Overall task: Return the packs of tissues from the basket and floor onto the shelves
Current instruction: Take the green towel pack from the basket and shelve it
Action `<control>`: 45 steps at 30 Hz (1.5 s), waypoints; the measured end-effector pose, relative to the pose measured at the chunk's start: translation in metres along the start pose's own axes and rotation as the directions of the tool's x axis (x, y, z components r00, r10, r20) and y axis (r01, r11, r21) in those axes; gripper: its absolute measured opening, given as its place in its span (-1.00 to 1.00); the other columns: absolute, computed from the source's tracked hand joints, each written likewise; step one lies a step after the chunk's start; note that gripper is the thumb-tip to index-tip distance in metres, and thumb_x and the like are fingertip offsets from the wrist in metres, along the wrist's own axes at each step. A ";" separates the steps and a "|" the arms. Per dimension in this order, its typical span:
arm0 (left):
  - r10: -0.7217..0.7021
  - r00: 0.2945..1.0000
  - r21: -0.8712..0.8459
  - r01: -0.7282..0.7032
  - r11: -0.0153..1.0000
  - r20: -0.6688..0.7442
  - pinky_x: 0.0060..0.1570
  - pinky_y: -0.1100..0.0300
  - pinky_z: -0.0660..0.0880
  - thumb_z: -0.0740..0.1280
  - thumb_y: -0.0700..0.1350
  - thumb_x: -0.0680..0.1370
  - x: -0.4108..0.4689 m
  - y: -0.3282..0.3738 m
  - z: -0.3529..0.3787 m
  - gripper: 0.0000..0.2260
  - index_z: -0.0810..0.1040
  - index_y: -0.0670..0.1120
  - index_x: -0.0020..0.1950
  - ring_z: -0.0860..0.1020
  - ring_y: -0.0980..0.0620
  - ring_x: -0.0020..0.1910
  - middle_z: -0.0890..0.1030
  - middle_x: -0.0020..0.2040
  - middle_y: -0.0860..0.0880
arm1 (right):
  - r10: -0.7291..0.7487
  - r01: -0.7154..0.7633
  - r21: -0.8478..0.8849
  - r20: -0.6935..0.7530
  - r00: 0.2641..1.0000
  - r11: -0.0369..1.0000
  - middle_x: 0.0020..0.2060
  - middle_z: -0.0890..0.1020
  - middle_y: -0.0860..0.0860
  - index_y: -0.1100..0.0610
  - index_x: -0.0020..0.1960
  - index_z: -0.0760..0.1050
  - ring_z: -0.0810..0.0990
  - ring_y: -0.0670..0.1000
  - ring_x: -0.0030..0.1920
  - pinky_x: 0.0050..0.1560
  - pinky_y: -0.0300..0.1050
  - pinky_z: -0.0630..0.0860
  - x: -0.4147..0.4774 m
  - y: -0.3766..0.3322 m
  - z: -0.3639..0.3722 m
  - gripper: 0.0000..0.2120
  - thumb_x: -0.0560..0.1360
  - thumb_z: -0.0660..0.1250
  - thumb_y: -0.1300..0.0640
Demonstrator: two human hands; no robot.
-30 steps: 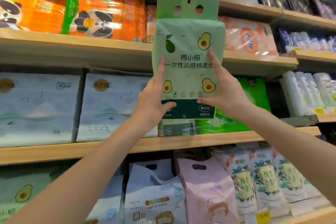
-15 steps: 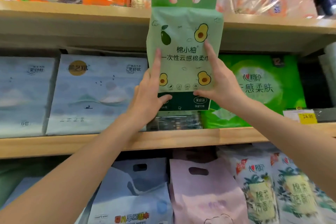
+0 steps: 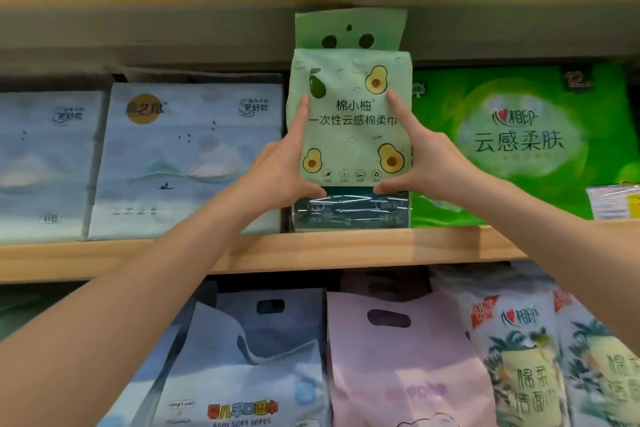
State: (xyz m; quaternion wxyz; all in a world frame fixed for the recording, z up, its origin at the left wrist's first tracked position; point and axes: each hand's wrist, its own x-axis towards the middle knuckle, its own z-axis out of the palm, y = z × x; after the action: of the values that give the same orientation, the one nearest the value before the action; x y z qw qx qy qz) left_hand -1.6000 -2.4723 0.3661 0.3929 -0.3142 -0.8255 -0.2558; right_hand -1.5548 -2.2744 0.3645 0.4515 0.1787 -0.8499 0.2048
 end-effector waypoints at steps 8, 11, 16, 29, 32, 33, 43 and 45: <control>-0.110 0.989 -0.022 0.113 0.993 0.099 -0.04 0.03 0.55 0.56 -0.13 0.29 0.018 -0.011 -0.002 0.16 -0.35 0.27 0.43 0.54 -0.14 0.05 0.42 0.32 -0.17 | 0.088 -0.075 -0.103 0.130 0.988 0.992 0.31 0.40 0.21 -0.19 0.43 -0.38 0.52 0.09 -0.04 0.10 0.05 0.50 0.021 0.013 0.000 0.22 0.23 0.56 0.10; -0.142 0.982 0.025 0.140 0.990 0.123 -0.32 0.23 0.48 0.55 -0.11 0.31 0.023 -0.012 0.001 0.16 -0.38 0.24 0.43 0.54 -0.06 -0.15 0.40 0.31 -0.20 | 0.092 -0.066 -0.152 0.170 0.981 0.986 0.31 0.39 0.22 -0.14 0.44 -0.40 0.44 -0.04 -0.28 -0.17 -0.10 0.47 0.028 0.017 0.003 0.21 0.26 0.54 0.10; -0.206 0.959 0.032 0.204 0.979 0.194 -0.54 0.29 0.49 0.52 -0.18 0.35 0.036 -0.010 0.006 0.14 -0.41 0.22 0.43 0.54 -0.03 -0.34 0.36 0.24 -0.17 | 0.128 -0.083 -0.202 0.224 0.966 0.976 0.34 0.35 0.27 -0.08 0.43 -0.46 0.46 0.14 -0.03 0.08 0.03 0.44 0.038 0.023 0.011 0.21 0.29 0.52 0.07; -0.265 0.943 0.111 0.247 0.963 0.199 -0.53 0.29 0.49 0.50 -0.17 0.37 0.044 -0.014 0.015 0.14 -0.46 0.17 0.43 0.56 0.00 -0.49 0.33 0.26 -0.21 | 0.148 -0.089 -0.250 0.228 0.962 0.964 0.33 0.39 0.26 -0.02 0.43 -0.48 0.36 0.23 0.31 0.22 0.02 0.35 0.051 0.030 0.021 0.17 0.34 0.48 0.10; -0.254 0.945 0.101 0.238 0.966 0.206 -0.35 0.14 0.60 0.50 -0.17 0.37 0.042 -0.014 0.014 0.12 -0.42 0.16 0.45 0.60 -0.11 -0.28 0.30 0.34 -0.22 | 0.139 -0.079 -0.270 0.210 0.968 0.960 0.37 0.34 0.25 -0.02 0.46 -0.40 0.46 0.19 0.10 0.09 -0.03 0.40 0.050 0.027 0.017 0.17 0.31 0.51 0.10; -0.253 0.943 0.093 0.238 0.967 0.214 -0.28 0.08 0.61 0.50 -0.17 0.37 0.041 -0.014 0.012 0.11 -0.39 0.16 0.46 0.62 -0.16 -0.21 0.30 0.36 -0.21 | 0.138 -0.079 -0.275 0.203 0.969 0.958 0.39 0.31 0.25 0.00 0.47 -0.37 0.46 0.22 0.13 0.11 -0.02 0.41 0.048 0.026 0.015 0.15 0.31 0.51 0.09; -0.142 0.969 0.150 0.112 0.982 0.205 -0.06 0.10 0.54 0.42 0.02 0.44 -0.002 -0.010 -0.043 -0.31 0.18 -0.02 0.48 0.55 0.02 -0.18 0.47 0.25 -0.15 | 0.180 -0.127 -0.340 0.130 0.975 0.932 0.42 0.28 0.17 0.14 0.48 0.05 0.29 0.18 0.38 0.27 0.02 0.33 0.007 -0.016 -0.011 -0.20 0.41 0.40 -0.02; -0.105 0.977 0.198 0.067 0.978 0.188 0.04 0.11 0.43 0.37 0.08 0.47 -0.017 -0.011 -0.059 -0.46 0.34 -0.04 0.39 0.53 -0.02 -0.04 0.50 0.25 -0.14 | 0.181 -0.133 -0.337 0.116 0.977 0.932 0.41 0.30 0.16 0.15 0.46 0.12 0.34 0.17 0.34 0.23 0.04 0.35 -0.005 -0.033 -0.012 -0.27 0.43 0.36 -0.04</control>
State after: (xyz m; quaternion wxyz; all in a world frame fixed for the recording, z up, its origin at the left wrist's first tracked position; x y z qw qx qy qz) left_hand -1.5703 -2.5245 0.3834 0.3259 -0.2629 -0.8938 -0.1602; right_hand -1.5277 -2.2954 0.3724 0.3941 0.0472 -0.9141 0.0829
